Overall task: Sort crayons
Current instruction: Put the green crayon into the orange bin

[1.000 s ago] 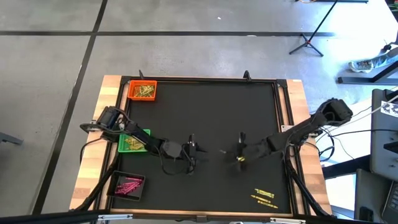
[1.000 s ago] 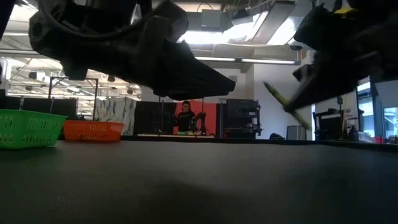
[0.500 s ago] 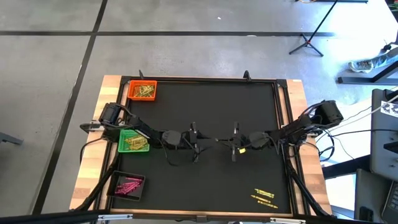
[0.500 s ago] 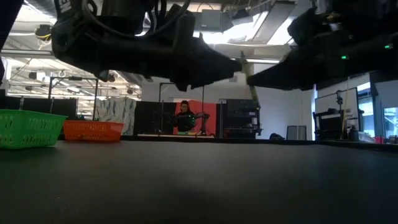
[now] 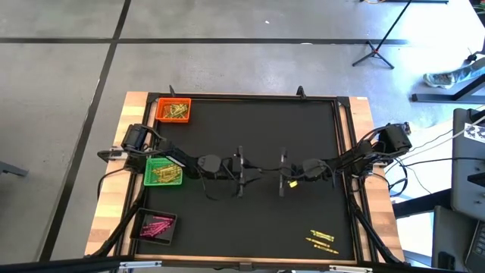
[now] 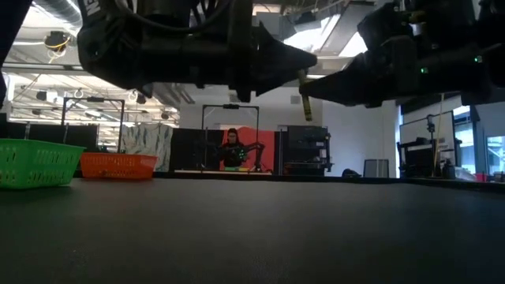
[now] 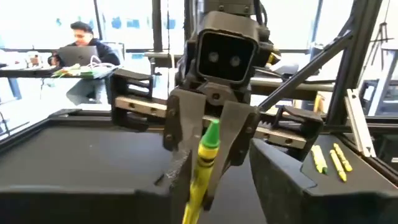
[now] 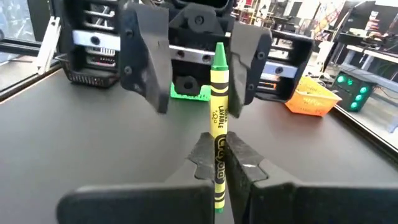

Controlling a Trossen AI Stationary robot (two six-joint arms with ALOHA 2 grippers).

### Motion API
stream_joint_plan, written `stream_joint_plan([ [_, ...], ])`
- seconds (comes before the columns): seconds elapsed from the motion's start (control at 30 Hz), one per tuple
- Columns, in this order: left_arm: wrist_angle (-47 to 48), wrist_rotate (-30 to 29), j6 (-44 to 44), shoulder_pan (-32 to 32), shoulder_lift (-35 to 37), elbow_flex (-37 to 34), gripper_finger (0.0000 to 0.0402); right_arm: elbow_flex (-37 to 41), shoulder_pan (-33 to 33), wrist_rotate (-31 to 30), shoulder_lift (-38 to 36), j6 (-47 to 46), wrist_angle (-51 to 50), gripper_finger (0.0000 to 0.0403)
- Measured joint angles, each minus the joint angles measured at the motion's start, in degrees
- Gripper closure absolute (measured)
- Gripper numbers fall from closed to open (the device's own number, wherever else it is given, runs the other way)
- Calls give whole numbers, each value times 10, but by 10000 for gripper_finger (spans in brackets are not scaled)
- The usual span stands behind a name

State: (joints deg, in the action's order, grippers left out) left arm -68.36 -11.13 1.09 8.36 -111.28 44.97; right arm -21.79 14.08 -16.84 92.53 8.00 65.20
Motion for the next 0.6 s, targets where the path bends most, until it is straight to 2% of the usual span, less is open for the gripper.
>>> stream_joint_plan([
  [0.13, 4, 2, -13, 0, 0, 8, 287, -8, 0, 14, 0, 4, -4, 393],
  [0.43, 9, -2, -26, 0, 0, 9, 387, -8, 2, 16, 0, 11, -7, 393],
  [0.6, 10, -12, -40, 0, 0, 9, 392, -8, 2, 19, 0, -41, -8, 386],
])
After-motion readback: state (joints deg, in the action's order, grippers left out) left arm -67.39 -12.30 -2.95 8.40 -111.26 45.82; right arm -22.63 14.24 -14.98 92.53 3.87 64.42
